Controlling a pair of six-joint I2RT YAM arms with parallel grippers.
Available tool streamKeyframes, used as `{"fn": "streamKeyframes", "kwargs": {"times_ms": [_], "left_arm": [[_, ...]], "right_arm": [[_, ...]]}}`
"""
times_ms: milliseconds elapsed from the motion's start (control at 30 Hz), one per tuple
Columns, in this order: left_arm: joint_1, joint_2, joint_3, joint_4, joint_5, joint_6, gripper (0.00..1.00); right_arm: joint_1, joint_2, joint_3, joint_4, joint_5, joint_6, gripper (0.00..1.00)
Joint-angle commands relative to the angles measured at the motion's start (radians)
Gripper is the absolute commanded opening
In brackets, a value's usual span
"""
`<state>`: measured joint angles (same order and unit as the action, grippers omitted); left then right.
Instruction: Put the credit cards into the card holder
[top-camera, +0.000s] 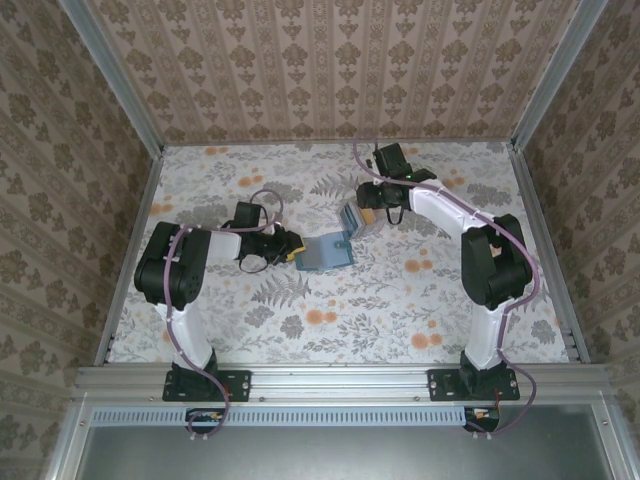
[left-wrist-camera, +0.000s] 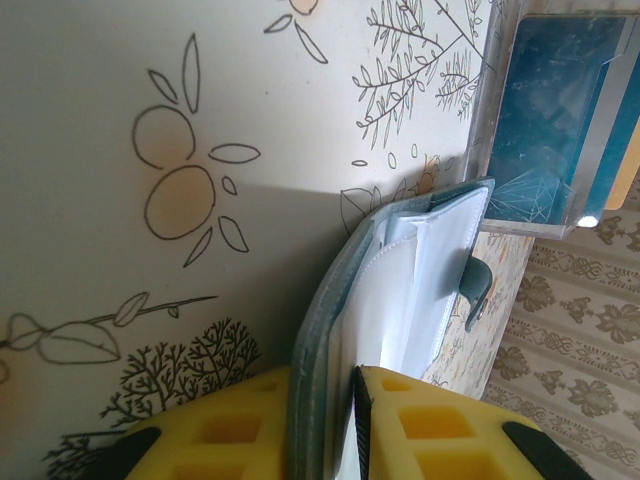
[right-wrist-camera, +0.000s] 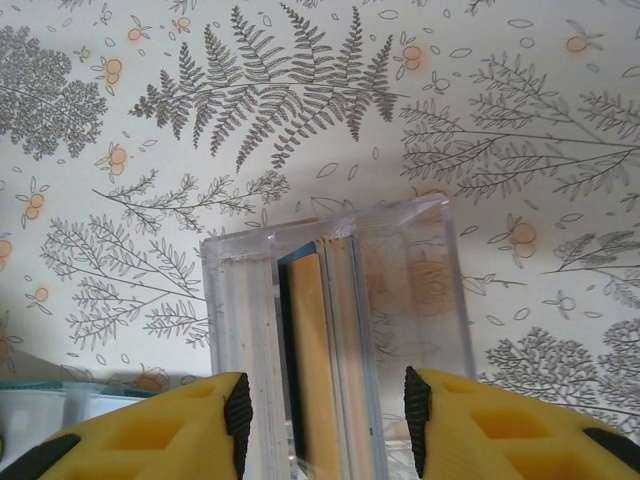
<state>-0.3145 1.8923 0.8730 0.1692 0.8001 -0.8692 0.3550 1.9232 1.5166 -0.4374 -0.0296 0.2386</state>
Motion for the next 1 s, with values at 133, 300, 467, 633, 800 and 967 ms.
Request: {"fn": "streamKeyframes", "kwargs": {"times_ms": [133, 300, 467, 633, 800, 967], "left_arm": [[-0.007, 0.027, 0.017, -0.027, 0.010, 0.023, 0.23], [-0.008, 0.030, 0.020, -0.028, 0.013, 0.024, 0.23], [-0.008, 0.033, 0.023, -0.029, 0.015, 0.025, 0.23], [-0.008, 0.033, 0.022, -0.031, 0.014, 0.025, 0.23], [-0.008, 0.033, 0.023, -0.031, 0.015, 0.025, 0.23], [-0.008, 0.031, 0.024, -0.033, 0.014, 0.027, 0.23]], "right_arm": [[-0.011, 0.105, 0.096, -0.095, -0.038, -0.024, 0.49], [-0.012, 0.155, 0.130, -0.153, -0.078, -0.016, 0.52], [-0.013, 0.164, 0.124, -0.149, -0.141, -0.021, 0.49], [-0.014, 0.132, 0.090, -0.105, -0.219, -0.015, 0.43], [-0.033, 0.114, 0.069, -0.024, -0.308, 0.028, 0.40], [-0.052, 0.098, 0.043, 0.023, -0.344, 0.065, 0.36]]}}
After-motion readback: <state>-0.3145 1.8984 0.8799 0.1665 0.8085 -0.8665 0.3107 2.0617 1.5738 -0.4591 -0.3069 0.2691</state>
